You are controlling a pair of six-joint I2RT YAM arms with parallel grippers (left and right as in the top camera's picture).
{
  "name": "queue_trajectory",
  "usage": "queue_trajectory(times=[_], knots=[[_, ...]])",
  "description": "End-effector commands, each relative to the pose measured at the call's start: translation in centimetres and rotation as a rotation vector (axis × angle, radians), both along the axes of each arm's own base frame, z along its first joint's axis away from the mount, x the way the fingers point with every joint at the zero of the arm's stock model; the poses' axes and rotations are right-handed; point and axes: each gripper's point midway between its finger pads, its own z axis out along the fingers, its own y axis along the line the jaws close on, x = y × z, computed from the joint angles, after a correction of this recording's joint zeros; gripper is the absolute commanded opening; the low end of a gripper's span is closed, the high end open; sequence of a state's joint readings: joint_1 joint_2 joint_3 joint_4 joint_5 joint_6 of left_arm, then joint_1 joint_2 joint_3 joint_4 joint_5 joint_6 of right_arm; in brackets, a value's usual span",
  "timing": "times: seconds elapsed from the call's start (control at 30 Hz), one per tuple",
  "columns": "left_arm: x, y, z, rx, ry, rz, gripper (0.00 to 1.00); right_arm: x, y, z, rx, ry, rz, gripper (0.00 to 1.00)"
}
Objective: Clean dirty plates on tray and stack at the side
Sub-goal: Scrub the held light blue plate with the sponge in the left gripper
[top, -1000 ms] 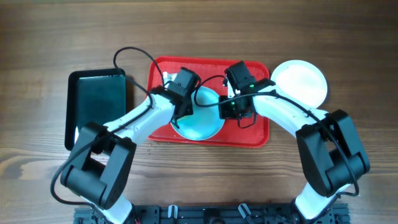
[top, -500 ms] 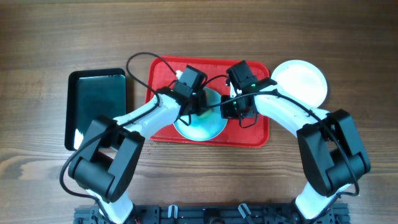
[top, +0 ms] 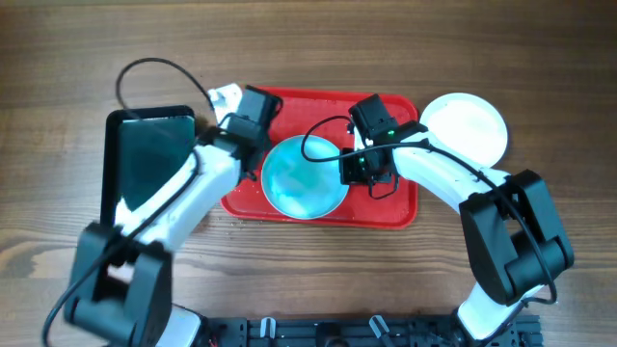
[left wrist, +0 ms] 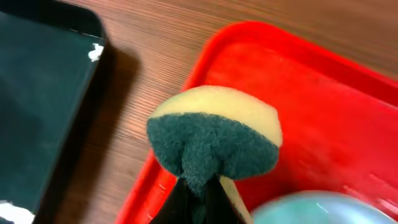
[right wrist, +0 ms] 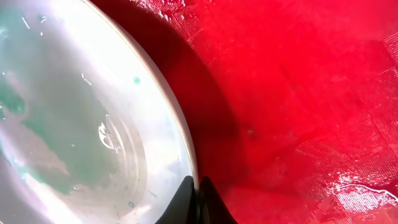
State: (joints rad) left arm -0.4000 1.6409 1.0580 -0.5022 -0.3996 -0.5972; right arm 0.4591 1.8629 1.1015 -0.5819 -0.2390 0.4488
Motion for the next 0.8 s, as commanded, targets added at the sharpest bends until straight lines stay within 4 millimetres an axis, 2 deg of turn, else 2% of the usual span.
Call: queue_trajectory(times=[0.0, 0.07, 0.2, 0.23, 0.27, 0.37, 0.43, 0.53, 0.6, 0.67, 0.77], knots=[[-2.7, -7.1, -0.9, -0.345, 0.148, -0.201, 0.04, -0.3, -1.1, -1.0, -0.053, 0.011, -0.012, 0.04], [-4.4, -10.1, -2.4, -0.453, 0.247, -0.283, 0.04, -0.3, -1.1, -1.0, -0.052, 0.012, -0.013, 0.05], [-5.5, -10.5, -5.7, -0.403, 0.336, -0.281, 0.04, -0.3, -1.1, -1.0, -0.053, 0.013, -0.013, 0.04], [-5.5, -9.6, -6.6, -0.354, 0.345, -0.255, 0.04, -0.4, -1.1, -1.0, -0.054, 0.014, -0.013, 0.04], [-5.3, -7.4, -7.4, -0.236, 0.339, -0.2, 0.04, -0.4, -1.2, -1.0, -0.055, 0.015, -0.012, 0.05], [-4.6, -1.9, -7.0, 0.056, 0.286, -0.083, 0.04, -0.4, -1.1, -1.0, -0.054, 0.014, -0.012, 0.04], [-3.9, 0.7, -5.9, 0.206, 0.232, -0.027, 0.04, -0.4, -1.1, -1.0, -0.054, 0.015, -0.012, 0.04], [-3.0, 2.3, -3.5, 0.295, 0.147, 0.017, 0.04, -0.4, -1.1, -1.0, -0.054, 0.014, -0.012, 0.04], [-2.5, 2.0, -1.6, 0.264, 0.095, 0.023, 0.04, -0.3, -1.1, -1.0, -0.053, 0.013, -0.013, 0.04], [-2.3, 1.4, 2.7, 0.165, -0.016, 0.026, 0.04, -0.2, -1.1, -1.0, -0.05, 0.007, -0.014, 0.04], [-2.8, 1.1, 7.5, -0.04, -0.112, 0.014, 0.04, 0.3, -0.6, -0.4, -0.031, -0.006, -0.007, 0.04]])
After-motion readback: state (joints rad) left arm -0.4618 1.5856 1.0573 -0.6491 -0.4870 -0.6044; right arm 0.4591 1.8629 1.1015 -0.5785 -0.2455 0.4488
